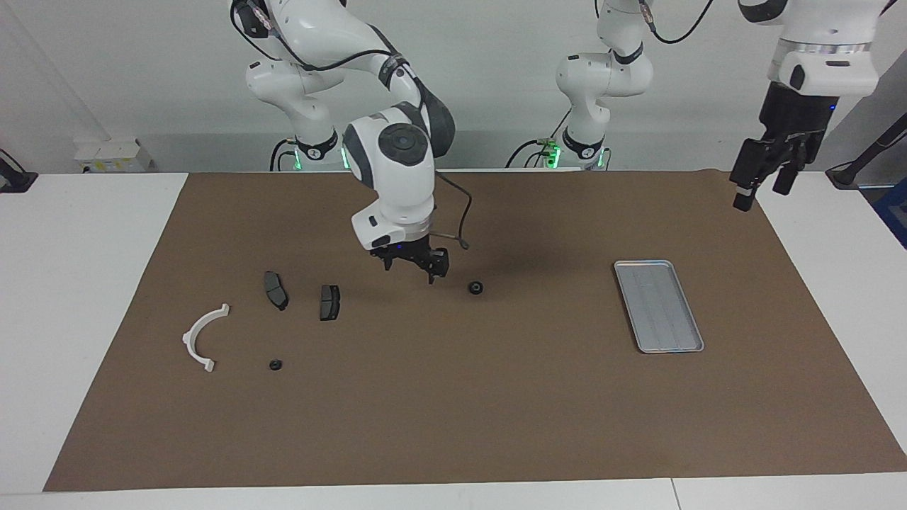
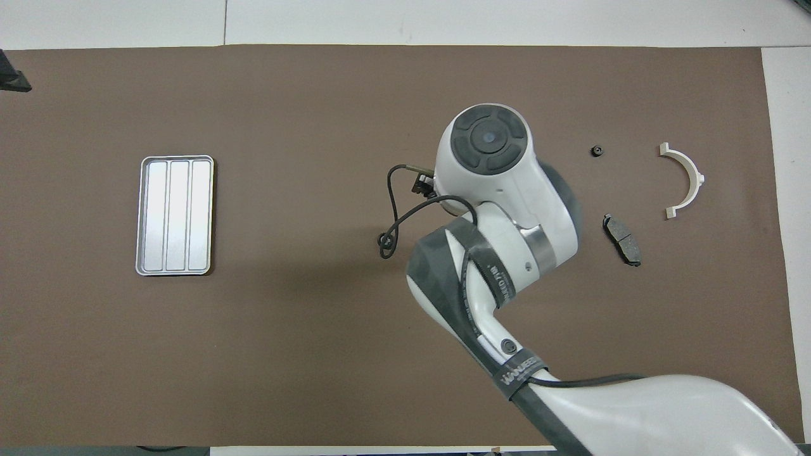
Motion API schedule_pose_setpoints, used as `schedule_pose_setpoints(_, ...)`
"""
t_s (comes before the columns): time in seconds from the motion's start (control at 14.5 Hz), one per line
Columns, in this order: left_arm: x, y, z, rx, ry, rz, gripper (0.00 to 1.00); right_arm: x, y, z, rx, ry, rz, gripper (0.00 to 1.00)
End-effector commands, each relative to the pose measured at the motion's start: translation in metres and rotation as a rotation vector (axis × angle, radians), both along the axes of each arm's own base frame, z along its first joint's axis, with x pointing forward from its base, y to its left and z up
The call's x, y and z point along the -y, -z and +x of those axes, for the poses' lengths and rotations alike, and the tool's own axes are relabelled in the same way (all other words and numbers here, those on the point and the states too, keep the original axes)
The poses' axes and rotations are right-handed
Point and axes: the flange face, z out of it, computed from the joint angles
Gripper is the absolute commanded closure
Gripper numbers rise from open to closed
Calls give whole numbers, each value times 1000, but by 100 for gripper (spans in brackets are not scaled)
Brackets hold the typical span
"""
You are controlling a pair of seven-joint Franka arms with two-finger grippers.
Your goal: Place bearing gear from tray to pile
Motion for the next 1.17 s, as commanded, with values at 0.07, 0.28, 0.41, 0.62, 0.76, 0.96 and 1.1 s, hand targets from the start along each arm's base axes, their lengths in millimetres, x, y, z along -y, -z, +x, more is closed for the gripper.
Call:
schedule_pose_setpoints(0.07,-13,14,-28,-106,175,38,0,-51,43,-36,32,96,44,0)
schedule_pose_setpoints(0.28,0,52,-50,-235,208,32,0,-98,89,-53,55,140,51,0)
schedule_pose_setpoints(0.41,13,63,-44,-264,232,33,0,-104,109,-52,70,131,50,0)
schedule_pose_setpoints(0.62,22,62,-37,-273,247,37,0,-110,126,-44,86,138,64,0)
schedule_pose_setpoints(0.76,23,55,-31,-307,249,41,0,-108,132,-43,85,139,61,0)
schedule_pose_setpoints(0.96,41,55,-24,-336,279,48,0,-102,136,-40,88,143,58,0)
schedule_pose_setpoints(1.1,53,59,-24,-343,301,48,0,-102,141,-41,90,142,61,11)
